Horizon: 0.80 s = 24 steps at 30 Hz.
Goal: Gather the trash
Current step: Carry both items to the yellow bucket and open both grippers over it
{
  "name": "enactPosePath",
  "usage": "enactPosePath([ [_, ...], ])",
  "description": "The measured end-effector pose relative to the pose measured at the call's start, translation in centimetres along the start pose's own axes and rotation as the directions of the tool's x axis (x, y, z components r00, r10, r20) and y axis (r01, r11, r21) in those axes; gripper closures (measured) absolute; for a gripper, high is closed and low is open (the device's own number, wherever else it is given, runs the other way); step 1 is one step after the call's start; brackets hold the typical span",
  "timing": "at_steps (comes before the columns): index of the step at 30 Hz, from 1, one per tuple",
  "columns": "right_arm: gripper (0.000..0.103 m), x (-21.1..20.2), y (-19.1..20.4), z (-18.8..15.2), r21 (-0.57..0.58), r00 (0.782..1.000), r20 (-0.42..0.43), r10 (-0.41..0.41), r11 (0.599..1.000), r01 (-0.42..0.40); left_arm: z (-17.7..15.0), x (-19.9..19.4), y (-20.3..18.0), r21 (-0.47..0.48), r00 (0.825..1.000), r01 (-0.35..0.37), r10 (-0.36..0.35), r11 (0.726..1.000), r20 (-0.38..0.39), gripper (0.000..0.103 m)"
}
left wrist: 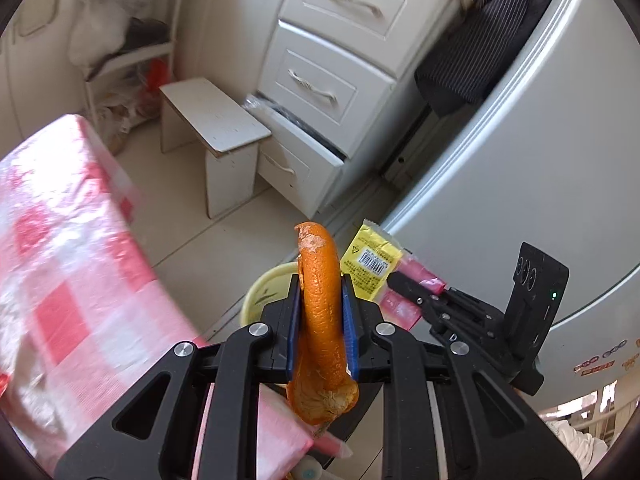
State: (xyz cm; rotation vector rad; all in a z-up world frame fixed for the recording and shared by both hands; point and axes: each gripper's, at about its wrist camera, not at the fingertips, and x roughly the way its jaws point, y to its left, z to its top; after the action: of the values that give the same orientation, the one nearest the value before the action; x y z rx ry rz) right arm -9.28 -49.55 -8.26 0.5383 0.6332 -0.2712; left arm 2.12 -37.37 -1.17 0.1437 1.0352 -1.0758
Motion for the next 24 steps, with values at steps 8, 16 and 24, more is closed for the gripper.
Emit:
enactPosePath([
  [8,0.100,1.0,-4.4,-2.1,0.053,0.998,-0.052,-0.033,0.998,0.036,0.8,6.2,-1.1,0.020,0.997,-0.008,0.009,1.000,-0.078,0.085],
  [16,0.050,2.0,-6.3,-3.6,0.096,0.993,-0.099,-0.057,0.993,0.067,0.8,10.2,-1.6,0.087,0.983,-0.092,0.105,0.992,-0.153,0.066],
  [24,0.050,0.7,-6.1,-3.0,0.128,0.996,-0.073,-0.043,0.990,0.052,1.3,8.4,-1.8,0.096,0.980,-0.180,0.188,0.979,-0.072,0.047],
])
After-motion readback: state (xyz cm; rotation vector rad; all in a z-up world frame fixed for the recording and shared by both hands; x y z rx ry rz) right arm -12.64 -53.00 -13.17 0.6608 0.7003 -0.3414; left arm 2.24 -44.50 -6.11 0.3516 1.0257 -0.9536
